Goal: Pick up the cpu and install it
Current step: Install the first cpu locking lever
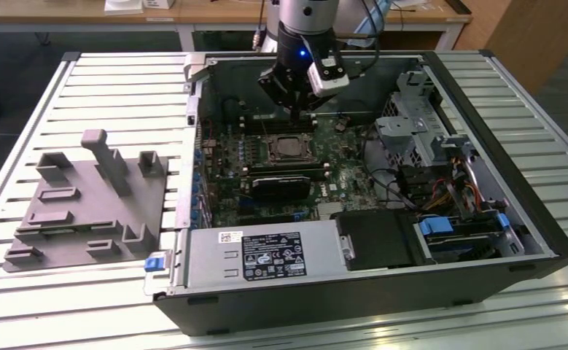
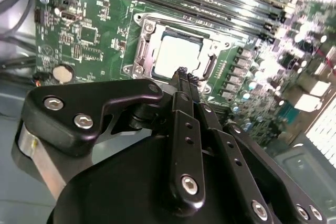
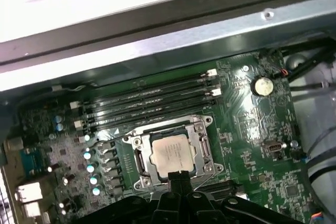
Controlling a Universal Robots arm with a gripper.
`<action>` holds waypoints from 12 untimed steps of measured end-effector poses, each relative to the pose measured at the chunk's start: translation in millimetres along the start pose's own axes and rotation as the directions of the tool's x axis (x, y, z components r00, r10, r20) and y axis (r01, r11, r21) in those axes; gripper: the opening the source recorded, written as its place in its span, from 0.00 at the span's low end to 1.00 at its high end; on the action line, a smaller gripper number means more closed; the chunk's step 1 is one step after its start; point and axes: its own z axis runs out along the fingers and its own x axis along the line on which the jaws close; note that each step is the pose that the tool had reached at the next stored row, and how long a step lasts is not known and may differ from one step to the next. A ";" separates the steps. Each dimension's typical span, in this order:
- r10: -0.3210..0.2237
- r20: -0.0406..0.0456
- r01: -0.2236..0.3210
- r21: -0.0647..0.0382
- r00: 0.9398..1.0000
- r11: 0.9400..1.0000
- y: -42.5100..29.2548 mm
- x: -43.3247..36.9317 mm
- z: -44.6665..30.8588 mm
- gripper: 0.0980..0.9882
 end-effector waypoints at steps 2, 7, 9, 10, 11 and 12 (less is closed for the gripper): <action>-0.037 0.000 0.037 0.001 0.999 0.999 0.0 0.0 0.0 0.01; -0.113 0.001 0.113 0.002 0.994 0.994 0.0 0.1 0.1 0.01; -0.140 0.001 0.140 0.002 0.990 0.990 0.0 0.1 0.2 0.01; -0.156 0.002 0.156 0.002 0.988 0.988 0.0 0.1 0.2 0.01; -0.174 0.002 0.174 0.003 0.985 0.985 0.0 0.1 0.2 0.01; -0.191 0.002 0.191 0.003 0.982 0.982 0.0 0.1 0.3 0.01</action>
